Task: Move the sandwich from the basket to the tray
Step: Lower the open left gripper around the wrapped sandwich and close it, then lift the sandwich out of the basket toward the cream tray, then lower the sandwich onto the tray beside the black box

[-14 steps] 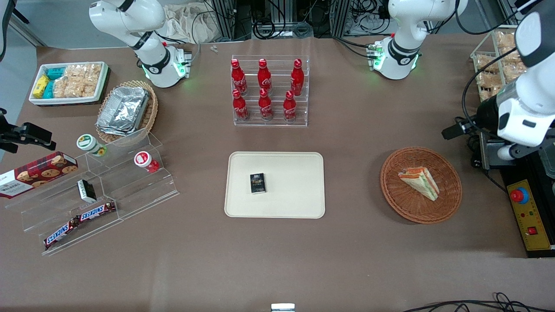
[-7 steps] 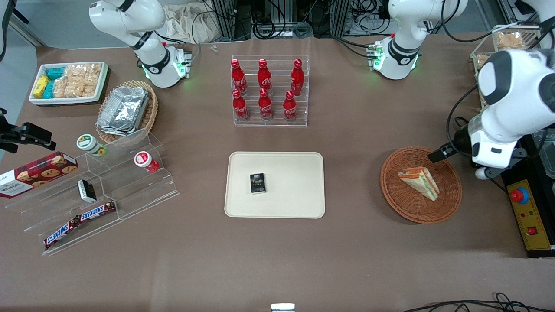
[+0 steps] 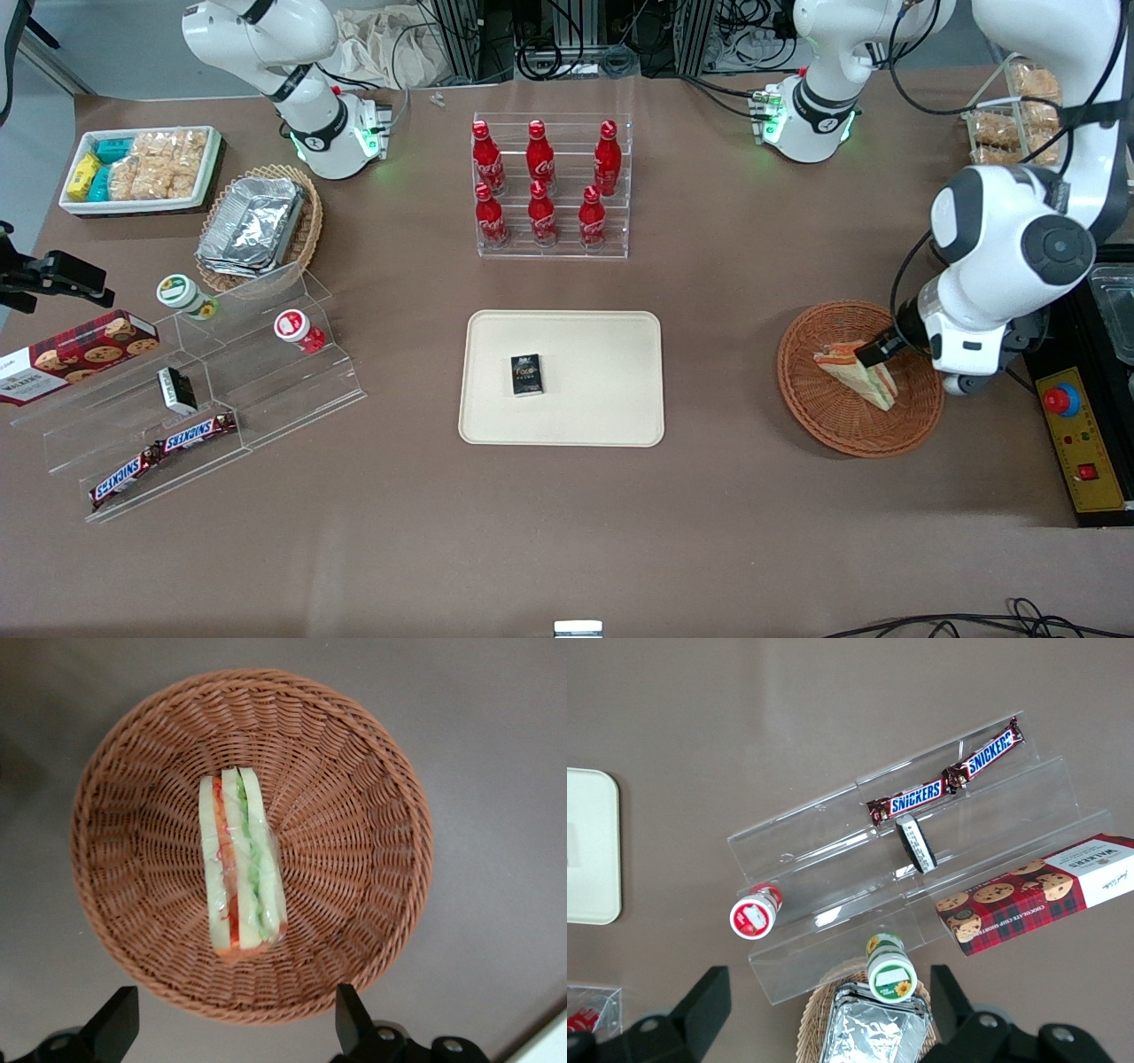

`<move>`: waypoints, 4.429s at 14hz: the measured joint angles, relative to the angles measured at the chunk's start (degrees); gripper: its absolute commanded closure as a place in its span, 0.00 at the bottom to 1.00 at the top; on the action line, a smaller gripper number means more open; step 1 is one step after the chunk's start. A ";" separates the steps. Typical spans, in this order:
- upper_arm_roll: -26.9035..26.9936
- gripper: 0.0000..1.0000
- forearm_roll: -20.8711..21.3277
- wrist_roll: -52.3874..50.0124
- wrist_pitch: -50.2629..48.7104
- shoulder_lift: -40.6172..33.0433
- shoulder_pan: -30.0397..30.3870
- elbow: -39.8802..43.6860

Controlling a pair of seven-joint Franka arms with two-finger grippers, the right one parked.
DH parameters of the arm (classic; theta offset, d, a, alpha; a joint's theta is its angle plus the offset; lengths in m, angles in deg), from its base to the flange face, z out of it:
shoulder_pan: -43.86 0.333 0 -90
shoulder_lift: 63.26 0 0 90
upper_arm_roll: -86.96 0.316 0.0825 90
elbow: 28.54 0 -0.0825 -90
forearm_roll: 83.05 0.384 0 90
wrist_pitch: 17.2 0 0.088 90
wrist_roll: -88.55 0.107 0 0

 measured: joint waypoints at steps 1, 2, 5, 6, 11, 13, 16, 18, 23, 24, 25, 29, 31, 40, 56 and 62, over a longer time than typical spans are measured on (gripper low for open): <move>0.00 0.00 0.01 -0.54 0.91 1.01 0.00 -0.10; 0.00 0.00 0.03 -1.16 1.65 1.96 0.00 -0.17; 0.30 0.00 0.06 -2.94 3.09 4.61 0.01 -0.27; 0.41 0.00 0.06 -3.34 3.54 5.38 0.01 -0.28; 0.52 0.00 1.72 -6.87 6.73 9.05 0.02 -0.36; 0.52 0.00 2.15 -7.79 7.54 10.34 0.02 -0.37; 0.53 0.02 2.18 -7.97 8.37 11.47 0.02 -0.37; 0.53 0.15 2.21 -8.00 8.62 11.89 0.02 -0.37; 0.74 0.75 2.23 -8.08 9.10 12.12 0.02 -0.36; 1.00 0.78 2.23 -8.09 9.12 12.11 0.03 -0.36; 1.26 0.79 2.23 -8.09 9.14 12.05 0.03 -0.31; 1.53 0.80 2.23 -8.19 4.85 9.30 0.02 1.36; 1.16 0.80 2.22 -8.30 -0.62 6.00 -0.13 3.54; -8.93 0.83 -0.96 -8.60 -16.17 1.22 -0.68 15.76; -22.41 0.84 3.48 0.73 -5.03 10.48 -9.79 17.77; -22.43 0.83 7.20 0.79 1.50 16.03 -12.17 17.83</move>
